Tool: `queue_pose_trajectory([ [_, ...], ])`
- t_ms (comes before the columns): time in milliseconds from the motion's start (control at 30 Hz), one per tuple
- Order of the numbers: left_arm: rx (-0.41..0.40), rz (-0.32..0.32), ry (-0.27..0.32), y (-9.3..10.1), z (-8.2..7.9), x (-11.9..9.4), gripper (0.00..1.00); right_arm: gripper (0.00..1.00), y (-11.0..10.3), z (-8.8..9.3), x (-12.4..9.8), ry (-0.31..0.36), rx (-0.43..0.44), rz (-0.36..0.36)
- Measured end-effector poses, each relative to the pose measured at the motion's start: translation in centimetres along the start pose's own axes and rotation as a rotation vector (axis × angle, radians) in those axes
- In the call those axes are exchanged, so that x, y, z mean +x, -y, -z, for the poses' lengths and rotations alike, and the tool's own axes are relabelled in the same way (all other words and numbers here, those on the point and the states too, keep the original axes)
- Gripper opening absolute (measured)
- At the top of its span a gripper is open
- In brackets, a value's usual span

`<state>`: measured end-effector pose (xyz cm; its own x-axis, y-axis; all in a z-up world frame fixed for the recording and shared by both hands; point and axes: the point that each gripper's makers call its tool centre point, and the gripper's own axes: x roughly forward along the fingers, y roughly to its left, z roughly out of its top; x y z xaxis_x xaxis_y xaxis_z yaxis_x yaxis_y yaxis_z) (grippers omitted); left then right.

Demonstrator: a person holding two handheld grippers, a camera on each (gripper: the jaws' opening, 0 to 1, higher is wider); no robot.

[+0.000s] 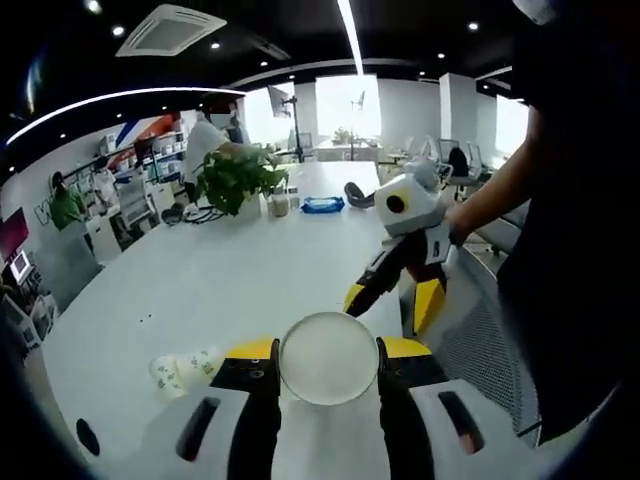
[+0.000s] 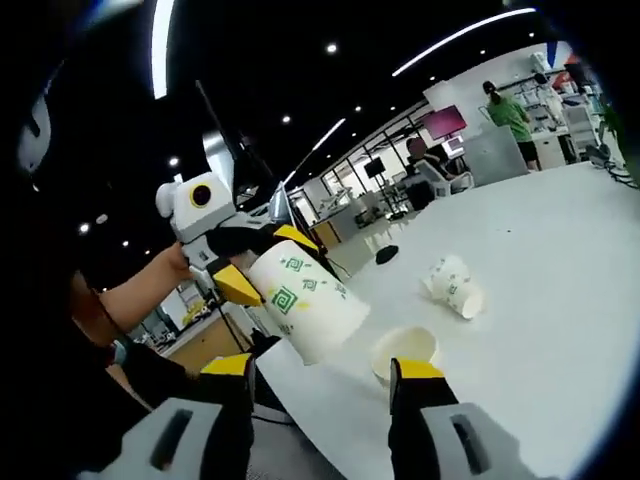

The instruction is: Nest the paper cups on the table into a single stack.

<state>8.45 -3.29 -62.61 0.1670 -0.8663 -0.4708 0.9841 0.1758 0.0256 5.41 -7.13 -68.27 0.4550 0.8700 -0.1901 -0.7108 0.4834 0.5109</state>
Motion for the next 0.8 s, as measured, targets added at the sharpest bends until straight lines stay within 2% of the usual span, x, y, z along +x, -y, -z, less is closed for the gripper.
queue_pose_trajectory([
  [267, 0.003, 0.035, 0.019, 1.2, -0.5, 0.7, 0.36, 0.42, -1.6, -0.7, 0.4, 0.029, 0.037, -0.072],
  [467, -0.002, 0.049, 0.027, 1.6, -0.4, 1.1, 0.36, 0.37, -1.3, -1.3, -0.1, 0.058, 0.081, -0.074],
  [567, -0.005, 0.055, 0.005, 1.7, 0.4, 1.2, 0.36, 0.33, -1.2, -1.8, -0.4, 0.084, 0.112, -0.079],
  [800, -0.015, 0.075, -0.025, 2.1, 1.9, 1.2, 0.36, 0.15, -1.2, -3.1, -1.3, 0.145, 0.173, -0.096],
])
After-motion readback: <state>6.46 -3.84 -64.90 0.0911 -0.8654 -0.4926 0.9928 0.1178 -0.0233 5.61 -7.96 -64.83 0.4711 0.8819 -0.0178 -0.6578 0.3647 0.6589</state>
